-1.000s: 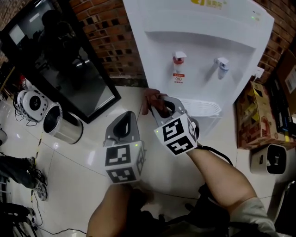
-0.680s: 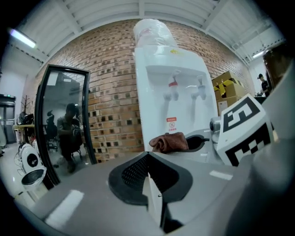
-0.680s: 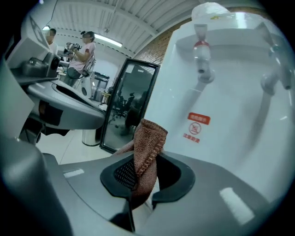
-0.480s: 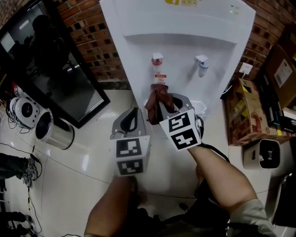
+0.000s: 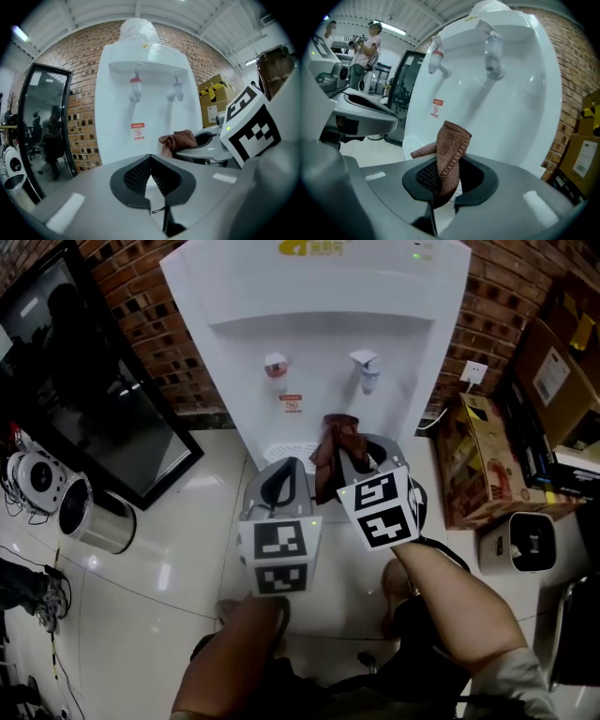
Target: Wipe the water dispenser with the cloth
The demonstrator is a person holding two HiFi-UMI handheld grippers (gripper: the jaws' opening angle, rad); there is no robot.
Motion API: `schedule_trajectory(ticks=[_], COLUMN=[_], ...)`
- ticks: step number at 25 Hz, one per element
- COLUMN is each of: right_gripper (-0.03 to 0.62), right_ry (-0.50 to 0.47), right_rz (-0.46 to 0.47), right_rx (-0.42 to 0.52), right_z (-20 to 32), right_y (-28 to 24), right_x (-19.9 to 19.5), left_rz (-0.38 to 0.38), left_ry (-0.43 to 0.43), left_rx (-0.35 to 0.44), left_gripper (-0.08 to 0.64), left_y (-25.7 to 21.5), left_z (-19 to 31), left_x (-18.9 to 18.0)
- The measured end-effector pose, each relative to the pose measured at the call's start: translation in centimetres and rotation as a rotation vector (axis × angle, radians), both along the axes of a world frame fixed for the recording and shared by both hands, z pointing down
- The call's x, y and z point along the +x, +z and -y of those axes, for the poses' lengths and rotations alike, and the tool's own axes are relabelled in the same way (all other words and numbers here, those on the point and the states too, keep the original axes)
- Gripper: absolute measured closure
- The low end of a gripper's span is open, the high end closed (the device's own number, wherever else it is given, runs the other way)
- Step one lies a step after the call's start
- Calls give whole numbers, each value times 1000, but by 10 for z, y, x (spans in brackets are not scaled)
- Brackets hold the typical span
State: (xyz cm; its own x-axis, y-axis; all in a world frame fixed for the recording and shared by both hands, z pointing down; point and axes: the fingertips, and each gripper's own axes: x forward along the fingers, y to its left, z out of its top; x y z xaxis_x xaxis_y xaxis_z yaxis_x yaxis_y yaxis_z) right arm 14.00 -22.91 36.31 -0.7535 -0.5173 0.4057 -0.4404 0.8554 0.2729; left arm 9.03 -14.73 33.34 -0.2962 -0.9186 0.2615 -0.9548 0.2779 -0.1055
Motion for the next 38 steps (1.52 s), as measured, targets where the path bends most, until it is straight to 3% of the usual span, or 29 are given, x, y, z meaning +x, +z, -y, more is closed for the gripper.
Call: schedule_trajectory(ticks=[7,12,20,25,28,32,35,38], right_gripper=[506,506,506,506,506,508,509,509], right_ry=[47,70,41,-65,-166,-300,-370,-402], right_rz=[-58,-74,-135,-73,28,135,154,121], right_rx=[69,69,71,39,7,1,3,-57], right_z=[11,18,19,0,-27,-68,-96,-118], right_y=[1,8,37,35,16,-7,-6,17], right_x=[61,91,123,120,99,52,14,-20], left_rz=[-37,-63,-125,-111,-69,-1,43,53], left_ry=[86,110,51,18,-19,-118,-231,-322], left_rx=[27,33,29,24,11,-22,-47,-35], left_gripper=[560,560,560,560,560,560,560,560], left_y=[-2,3,22,29,29,29,32,32], left_z=[27,38,34,24,9,-27,-64,-95], left_x=[51,84,107,112,96,44,-7,-46])
